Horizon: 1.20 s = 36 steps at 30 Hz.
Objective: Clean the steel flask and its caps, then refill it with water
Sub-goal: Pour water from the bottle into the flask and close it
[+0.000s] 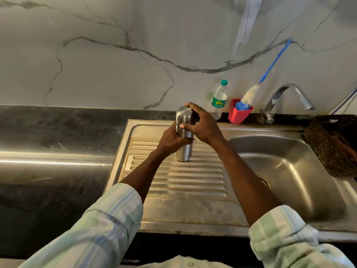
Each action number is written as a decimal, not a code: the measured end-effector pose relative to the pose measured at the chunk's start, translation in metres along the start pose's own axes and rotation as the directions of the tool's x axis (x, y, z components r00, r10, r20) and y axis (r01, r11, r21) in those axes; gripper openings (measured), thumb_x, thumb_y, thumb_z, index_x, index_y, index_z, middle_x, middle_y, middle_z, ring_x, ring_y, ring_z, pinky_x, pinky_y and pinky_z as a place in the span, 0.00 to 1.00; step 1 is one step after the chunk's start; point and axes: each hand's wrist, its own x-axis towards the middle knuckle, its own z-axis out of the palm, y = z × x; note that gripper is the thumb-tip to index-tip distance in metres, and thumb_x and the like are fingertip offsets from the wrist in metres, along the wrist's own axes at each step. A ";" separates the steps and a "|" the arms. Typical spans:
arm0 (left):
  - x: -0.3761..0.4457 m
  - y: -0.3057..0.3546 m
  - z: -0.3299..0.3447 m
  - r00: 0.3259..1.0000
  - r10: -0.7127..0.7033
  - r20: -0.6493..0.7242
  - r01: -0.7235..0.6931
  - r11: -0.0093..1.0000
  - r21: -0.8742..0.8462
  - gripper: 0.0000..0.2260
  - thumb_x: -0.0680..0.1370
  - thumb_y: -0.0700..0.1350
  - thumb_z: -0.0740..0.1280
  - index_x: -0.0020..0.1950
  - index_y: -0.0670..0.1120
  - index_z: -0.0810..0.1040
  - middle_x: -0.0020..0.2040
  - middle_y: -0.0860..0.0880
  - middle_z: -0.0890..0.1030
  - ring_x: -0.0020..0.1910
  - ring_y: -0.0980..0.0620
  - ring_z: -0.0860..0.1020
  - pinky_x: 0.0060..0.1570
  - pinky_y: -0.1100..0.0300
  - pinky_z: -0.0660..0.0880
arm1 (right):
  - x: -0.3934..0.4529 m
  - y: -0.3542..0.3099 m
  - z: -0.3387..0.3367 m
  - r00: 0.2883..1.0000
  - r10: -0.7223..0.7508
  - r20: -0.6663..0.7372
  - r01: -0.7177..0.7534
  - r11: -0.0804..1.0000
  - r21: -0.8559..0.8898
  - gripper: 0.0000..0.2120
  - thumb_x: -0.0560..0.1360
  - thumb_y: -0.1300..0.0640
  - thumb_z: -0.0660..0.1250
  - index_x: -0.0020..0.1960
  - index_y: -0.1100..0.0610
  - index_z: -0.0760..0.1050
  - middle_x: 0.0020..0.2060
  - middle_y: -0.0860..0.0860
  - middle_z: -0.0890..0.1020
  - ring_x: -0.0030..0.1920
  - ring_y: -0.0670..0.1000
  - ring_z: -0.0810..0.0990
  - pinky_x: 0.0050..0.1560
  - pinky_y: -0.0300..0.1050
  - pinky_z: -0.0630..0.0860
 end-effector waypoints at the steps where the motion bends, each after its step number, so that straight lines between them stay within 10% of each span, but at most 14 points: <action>1: -0.001 -0.001 0.001 1.000 -0.004 -0.025 0.004 1.000 0.011 0.32 0.62 0.55 0.78 0.63 0.52 0.75 0.53 0.52 0.83 0.52 0.53 0.82 0.53 0.46 0.80 | -0.002 0.000 0.003 1.000 0.000 -0.031 0.000 1.000 -0.010 0.36 0.69 0.56 0.77 0.72 0.54 0.67 0.64 0.53 0.75 0.62 0.52 0.75 0.62 0.43 0.74; 7: -0.004 -0.004 0.006 0.997 0.022 -0.071 -0.020 0.999 0.037 0.30 0.64 0.58 0.76 0.62 0.49 0.75 0.50 0.52 0.84 0.48 0.54 0.83 0.47 0.52 0.82 | -0.015 -0.001 0.024 0.989 0.048 -0.138 -0.044 0.998 0.035 0.37 0.71 0.55 0.76 0.75 0.50 0.63 0.69 0.53 0.71 0.65 0.49 0.70 0.59 0.37 0.69; 16: -0.004 0.002 0.008 0.998 -0.006 -0.068 0.007 1.000 0.014 0.31 0.67 0.45 0.80 0.67 0.48 0.71 0.54 0.53 0.80 0.51 0.60 0.79 0.49 0.66 0.76 | 0.014 0.010 -0.031 0.931 0.071 0.357 -0.208 0.909 0.361 0.34 0.68 0.69 0.75 0.69 0.50 0.69 0.63 0.48 0.79 0.63 0.46 0.77 0.64 0.46 0.75; 23: -0.008 -0.002 0.010 0.996 0.033 -0.084 -0.027 0.997 0.072 0.23 0.70 0.51 0.75 0.63 0.46 0.75 0.48 0.55 0.82 0.47 0.60 0.81 0.44 0.64 0.79 | -0.034 -0.001 0.038 0.960 0.084 -0.269 -0.070 0.996 0.061 0.37 0.68 0.52 0.78 0.71 0.55 0.66 0.66 0.54 0.73 0.65 0.48 0.70 0.63 0.35 0.70; 27: -0.010 0.002 0.009 0.997 0.020 -0.075 -0.017 0.999 0.046 0.27 0.69 0.54 0.77 0.64 0.49 0.74 0.50 0.55 0.82 0.47 0.60 0.82 0.46 0.63 0.80 | -0.045 -0.005 0.039 0.837 0.065 -0.543 0.004 0.992 0.125 0.15 0.73 0.50 0.73 0.52 0.57 0.75 0.51 0.52 0.77 0.52 0.50 0.75 0.56 0.50 0.76; 32: -0.009 0.004 0.009 0.996 -0.009 -0.093 0.012 0.999 0.031 0.29 0.66 0.47 0.80 0.62 0.54 0.70 0.49 0.59 0.79 0.49 0.62 0.78 0.47 0.66 0.75 | -0.006 -0.005 -0.010 0.979 0.180 0.100 -0.205 0.892 0.403 0.26 0.77 0.63 0.67 0.73 0.56 0.65 0.69 0.52 0.73 0.67 0.51 0.72 0.69 0.51 0.71; 36: -0.008 0.004 0.010 0.996 -0.009 -0.088 0.010 1.000 0.016 0.30 0.66 0.45 0.80 0.65 0.51 0.71 0.53 0.54 0.80 0.51 0.57 0.79 0.50 0.64 0.76 | -0.005 -0.006 -0.010 0.987 0.148 0.066 -0.160 0.957 0.243 0.28 0.74 0.58 0.73 0.71 0.57 0.68 0.64 0.53 0.77 0.64 0.51 0.77 0.64 0.44 0.74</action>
